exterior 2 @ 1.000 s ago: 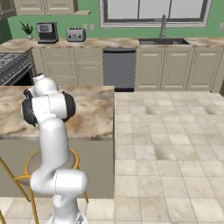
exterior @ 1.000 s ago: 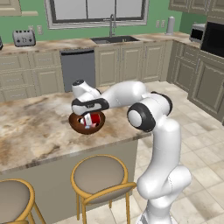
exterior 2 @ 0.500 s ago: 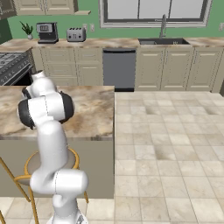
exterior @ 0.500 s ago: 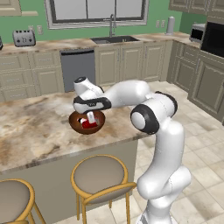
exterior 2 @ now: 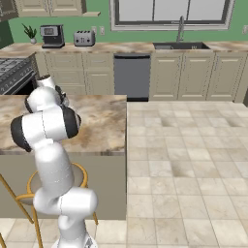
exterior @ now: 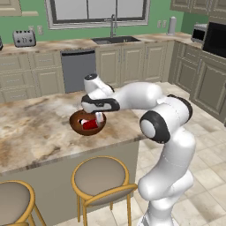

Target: Open the fridge, grab two sodas, and place both sodas inside the bowl with ice on the dining counter.

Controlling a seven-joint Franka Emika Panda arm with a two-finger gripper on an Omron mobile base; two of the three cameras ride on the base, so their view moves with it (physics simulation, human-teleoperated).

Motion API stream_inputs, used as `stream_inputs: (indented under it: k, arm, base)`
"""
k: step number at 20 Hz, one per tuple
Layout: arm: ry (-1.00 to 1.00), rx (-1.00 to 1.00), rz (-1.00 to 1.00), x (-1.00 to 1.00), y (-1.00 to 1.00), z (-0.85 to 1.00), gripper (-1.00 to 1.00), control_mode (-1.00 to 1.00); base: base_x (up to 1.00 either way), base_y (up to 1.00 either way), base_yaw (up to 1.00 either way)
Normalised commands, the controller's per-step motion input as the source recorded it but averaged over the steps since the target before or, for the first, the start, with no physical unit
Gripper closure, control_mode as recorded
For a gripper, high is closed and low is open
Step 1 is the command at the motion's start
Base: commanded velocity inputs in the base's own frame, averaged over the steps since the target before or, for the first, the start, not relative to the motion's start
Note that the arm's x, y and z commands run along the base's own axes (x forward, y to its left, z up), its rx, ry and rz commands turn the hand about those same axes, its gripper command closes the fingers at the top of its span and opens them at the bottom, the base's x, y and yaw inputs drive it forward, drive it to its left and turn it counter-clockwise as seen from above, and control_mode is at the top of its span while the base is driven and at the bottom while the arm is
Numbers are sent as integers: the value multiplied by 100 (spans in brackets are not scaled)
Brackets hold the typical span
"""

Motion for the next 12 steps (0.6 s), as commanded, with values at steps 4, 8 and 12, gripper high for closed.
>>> stream_inputs:
  k: [4, 8, 12]
  arm:
    - [-9, 4, 0, -28, -21, 28, -100, -100]
    - [-8, 4, -1, -29, -20, 33, -100, -100]
    - [-7, 4, -2, -37, -22, 28, -100, -100]
  base:
    - [0, 0, 0]
    - [0, 0, 0]
    - [0, 0, 0]
